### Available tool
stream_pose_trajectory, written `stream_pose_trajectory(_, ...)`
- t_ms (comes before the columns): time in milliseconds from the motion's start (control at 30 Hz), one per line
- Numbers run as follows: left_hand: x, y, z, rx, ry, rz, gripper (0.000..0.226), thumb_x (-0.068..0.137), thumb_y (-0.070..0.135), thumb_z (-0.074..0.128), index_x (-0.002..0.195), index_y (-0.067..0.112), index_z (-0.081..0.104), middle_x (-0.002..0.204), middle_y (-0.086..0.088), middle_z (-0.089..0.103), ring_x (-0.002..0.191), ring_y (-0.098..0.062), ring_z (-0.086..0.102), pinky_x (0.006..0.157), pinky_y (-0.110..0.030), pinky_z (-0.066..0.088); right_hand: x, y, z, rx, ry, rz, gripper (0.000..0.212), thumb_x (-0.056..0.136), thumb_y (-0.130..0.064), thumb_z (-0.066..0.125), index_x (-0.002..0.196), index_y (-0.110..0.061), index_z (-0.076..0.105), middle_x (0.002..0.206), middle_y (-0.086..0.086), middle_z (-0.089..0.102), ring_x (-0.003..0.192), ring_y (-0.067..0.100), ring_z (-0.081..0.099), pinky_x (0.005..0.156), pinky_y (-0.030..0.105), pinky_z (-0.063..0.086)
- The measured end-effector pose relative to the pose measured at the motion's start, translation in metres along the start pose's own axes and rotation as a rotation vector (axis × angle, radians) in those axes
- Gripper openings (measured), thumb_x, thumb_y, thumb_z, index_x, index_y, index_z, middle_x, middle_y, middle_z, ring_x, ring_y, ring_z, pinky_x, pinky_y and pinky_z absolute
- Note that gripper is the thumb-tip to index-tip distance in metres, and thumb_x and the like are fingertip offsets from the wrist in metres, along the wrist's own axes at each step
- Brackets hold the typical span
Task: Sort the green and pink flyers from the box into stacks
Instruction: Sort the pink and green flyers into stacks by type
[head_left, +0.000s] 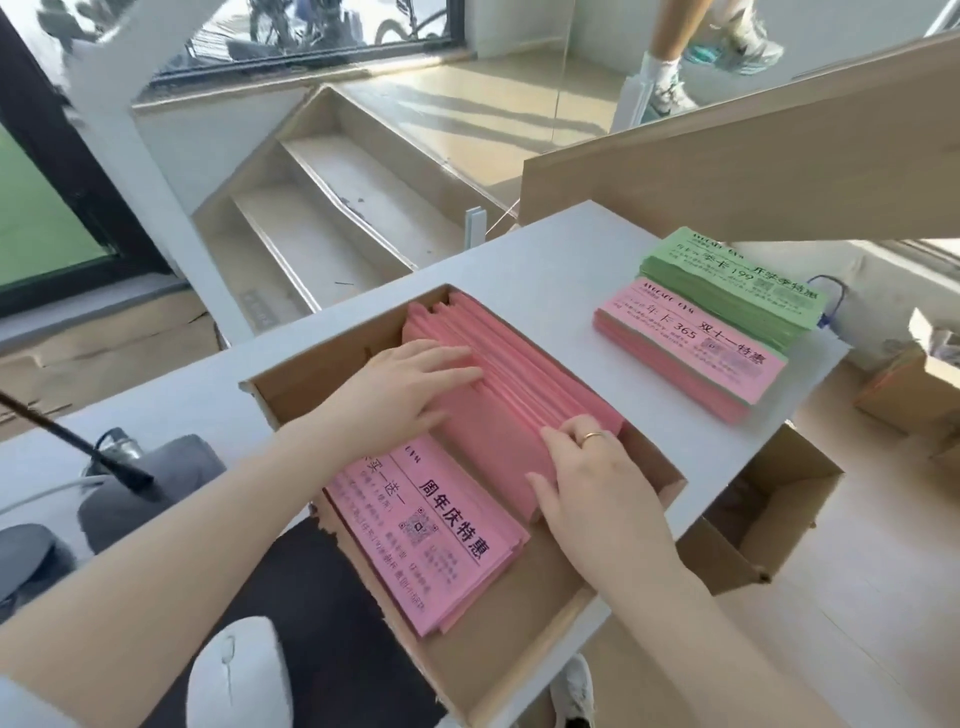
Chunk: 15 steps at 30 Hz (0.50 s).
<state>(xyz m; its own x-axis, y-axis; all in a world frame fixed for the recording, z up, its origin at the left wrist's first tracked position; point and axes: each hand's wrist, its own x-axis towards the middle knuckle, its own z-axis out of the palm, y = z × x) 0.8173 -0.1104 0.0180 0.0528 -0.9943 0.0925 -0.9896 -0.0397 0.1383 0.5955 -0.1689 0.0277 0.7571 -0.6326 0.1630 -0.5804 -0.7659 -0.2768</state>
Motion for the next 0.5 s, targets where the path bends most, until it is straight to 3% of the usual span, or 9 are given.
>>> stream_pose_trajectory(67,-0.003,0.000,-0.001,0.029,0.062,0.036,0.051,0.083,0.023,0.067,0.132,0.026,0.052,0.137,0.001,0.051,0.129,-0.025,0.043,0.106,-0.046,0.037,0.000,-0.008,0.000,-0.053,-0.014,0.039,0.035,0.089,-0.029,0.059,0.119,-0.011,0.057,0.115,0.006,0.053,0.105,0.023,0.052,0.088,0.031,0.048)
stream_pose_trajectory(167,-0.011,0.001,0.000,0.095,0.182,0.109,0.042,0.072,0.018,0.067,0.114,0.019,0.065,0.109,-0.004,0.065,0.104,-0.028,0.061,0.085,-0.045,0.052,-0.003,-0.019,0.008,-0.136,0.081,0.004,0.029,0.059,-0.020,0.087,0.080,-0.012,0.069,0.076,0.005,0.062,0.069,0.024,0.060,0.055,0.032,0.054)
stream_pose_trajectory(233,-0.019,-0.001,0.002,0.136,0.209,0.119,0.044,0.066,0.016,0.068,0.109,0.018,0.066,0.097,-0.003,0.065,0.095,-0.028,0.064,0.078,-0.043,0.053,-0.007,-0.027,0.012,-0.161,0.078,-0.007,0.031,0.050,-0.016,0.090,0.070,-0.016,0.067,0.067,0.001,0.059,0.061,0.020,0.056,0.046,0.028,0.050)
stream_pose_trajectory(333,-0.026,-0.004,0.004,0.156,0.195,0.139,0.056,0.057,0.007,0.079,0.110,0.019,0.066,0.089,-0.003,0.063,0.090,-0.029,0.064,0.072,-0.040,0.053,-0.011,-0.037,0.016,-0.206,0.055,-0.030,0.031,0.049,-0.017,0.089,0.063,-0.017,0.061,0.069,0.000,0.055,0.061,0.019,0.053,0.048,0.028,0.047)
stream_pose_trajectory(500,-0.024,-0.002,0.001,0.182,0.238,0.147,0.031,0.054,0.006,0.081,0.081,0.015,0.068,0.091,-0.009,0.061,0.084,-0.030,0.062,0.069,-0.040,0.051,-0.007,-0.038,0.020,-0.305,0.070,0.001,0.029,0.046,-0.015,0.088,0.061,-0.016,0.063,0.076,0.006,0.057,0.066,0.023,0.052,0.053,0.031,0.044)
